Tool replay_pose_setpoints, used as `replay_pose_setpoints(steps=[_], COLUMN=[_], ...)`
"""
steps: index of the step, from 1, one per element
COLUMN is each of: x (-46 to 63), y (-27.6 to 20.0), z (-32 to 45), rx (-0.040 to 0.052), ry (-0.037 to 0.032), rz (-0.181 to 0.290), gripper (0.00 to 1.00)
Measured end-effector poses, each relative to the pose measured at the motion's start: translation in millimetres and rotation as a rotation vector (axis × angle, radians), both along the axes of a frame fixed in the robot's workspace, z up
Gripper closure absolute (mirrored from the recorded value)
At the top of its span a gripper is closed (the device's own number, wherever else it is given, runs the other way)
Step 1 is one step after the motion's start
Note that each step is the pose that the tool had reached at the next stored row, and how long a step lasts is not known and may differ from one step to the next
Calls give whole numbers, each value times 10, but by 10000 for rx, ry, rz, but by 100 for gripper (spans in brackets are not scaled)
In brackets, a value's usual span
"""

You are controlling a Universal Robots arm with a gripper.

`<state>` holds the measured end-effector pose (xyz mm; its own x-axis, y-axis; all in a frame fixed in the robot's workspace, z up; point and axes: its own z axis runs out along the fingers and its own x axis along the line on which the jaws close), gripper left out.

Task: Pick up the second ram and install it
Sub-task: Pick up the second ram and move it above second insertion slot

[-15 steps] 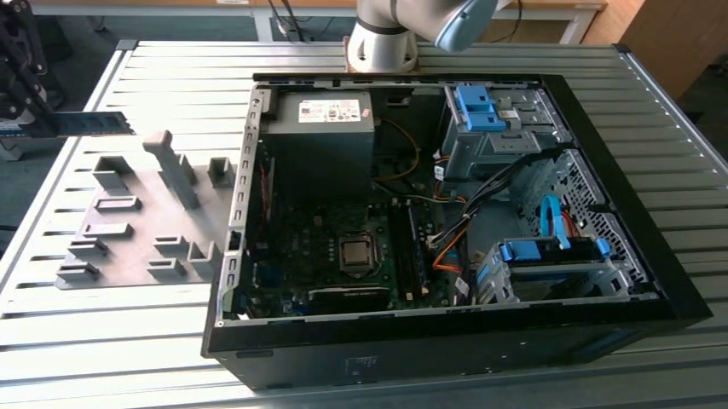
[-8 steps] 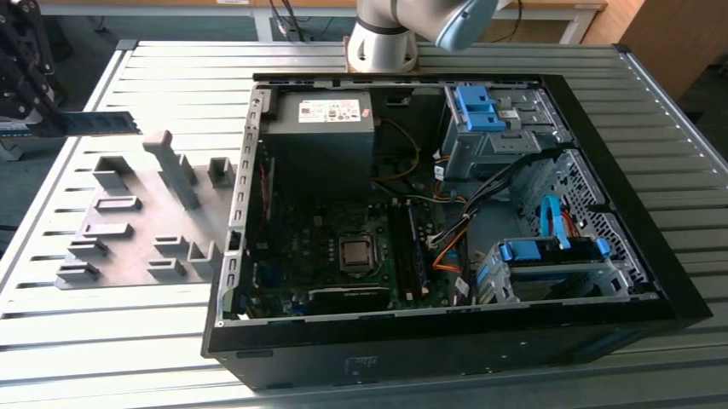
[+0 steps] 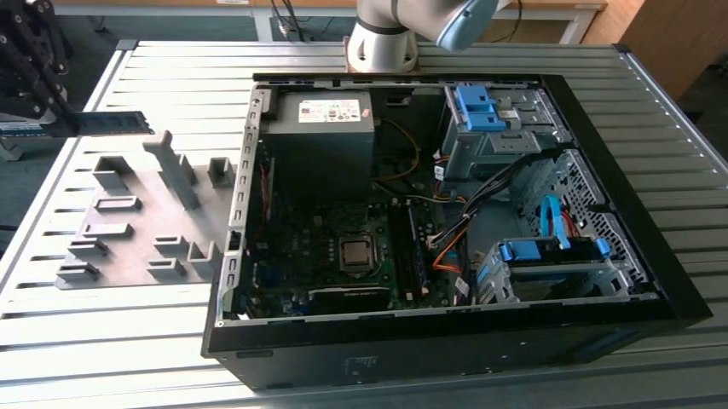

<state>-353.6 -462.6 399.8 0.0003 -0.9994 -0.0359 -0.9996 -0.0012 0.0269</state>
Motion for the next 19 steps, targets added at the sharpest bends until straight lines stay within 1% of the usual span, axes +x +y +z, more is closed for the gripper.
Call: replay_pose_setpoints(steps=[19], x=[156], y=[0], z=[0], rx=[0], ry=[0], rz=[0], gripper=[86])
